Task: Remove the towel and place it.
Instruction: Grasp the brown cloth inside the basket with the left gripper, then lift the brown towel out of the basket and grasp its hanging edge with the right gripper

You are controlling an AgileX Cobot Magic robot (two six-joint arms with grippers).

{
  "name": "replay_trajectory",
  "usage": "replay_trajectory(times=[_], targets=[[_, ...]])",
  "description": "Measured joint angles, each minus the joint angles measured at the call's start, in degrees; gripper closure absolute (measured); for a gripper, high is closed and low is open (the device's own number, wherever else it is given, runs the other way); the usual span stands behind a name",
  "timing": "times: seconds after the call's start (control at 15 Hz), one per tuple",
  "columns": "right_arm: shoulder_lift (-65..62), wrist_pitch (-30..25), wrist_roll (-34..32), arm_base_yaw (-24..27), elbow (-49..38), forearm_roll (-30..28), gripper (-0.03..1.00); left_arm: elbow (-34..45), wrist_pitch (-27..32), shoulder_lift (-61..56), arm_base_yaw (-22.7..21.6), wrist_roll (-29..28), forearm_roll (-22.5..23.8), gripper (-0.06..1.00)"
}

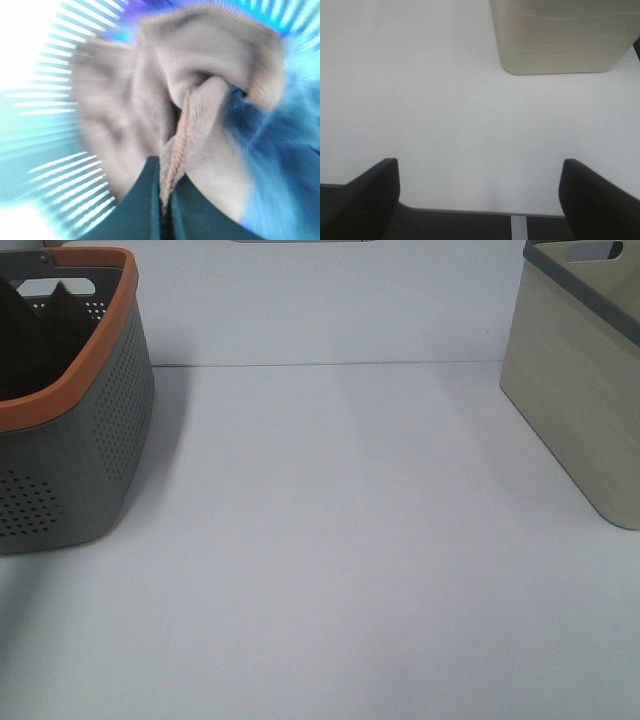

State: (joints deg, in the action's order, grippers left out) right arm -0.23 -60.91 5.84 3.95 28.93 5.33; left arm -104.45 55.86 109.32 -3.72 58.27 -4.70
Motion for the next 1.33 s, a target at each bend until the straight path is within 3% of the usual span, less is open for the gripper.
replay_trajectory(times=[0.4, 0.67, 0.87, 1.13, 1.2, 1.27, 1.33], targets=[[0.0, 0.0, 0.0, 0.0, 0.0, 0.0, 0.21, -0.1, 4.6, -15.8, 0.0, 0.0, -2.9, 0.94], [0.0, 0.0, 0.0, 0.0, 0.0, 0.0, 0.21, -0.1, 4.6, -21.8, 0.0, 1.8, -8.4, 0.94], [0.0, 0.0, 0.0, 0.0, 0.0, -0.2, 0.21, -0.1, 4.6, -26.6, 0.0, 14.0, -13.0, 0.94], [2.2, 2.9, 0.1, 0.0, 1.6, 1.1, 0.21, -0.1, -1.7, -30.2, 0.0, 28.9, -27.5, 0.94], [4.7, 4.6, 1.3, 0.0, 2.8, 3.0, 0.21, -0.2, -3.8, -30.2, 0.4, 32.5, -32.1, 0.94], [6.2, 5.6, 2.5, 0.0, 3.5, 4.5, 0.21, -0.6, -4.5, -30.2, 1.0, 34.6, -33.9, 0.94], [13.2, 9.9, 9.8, 0.0, 6.2, 12.4, 0.21, -3.6, -7.5, -29.5, 6.0, 41.3, -37.5, 0.94]])
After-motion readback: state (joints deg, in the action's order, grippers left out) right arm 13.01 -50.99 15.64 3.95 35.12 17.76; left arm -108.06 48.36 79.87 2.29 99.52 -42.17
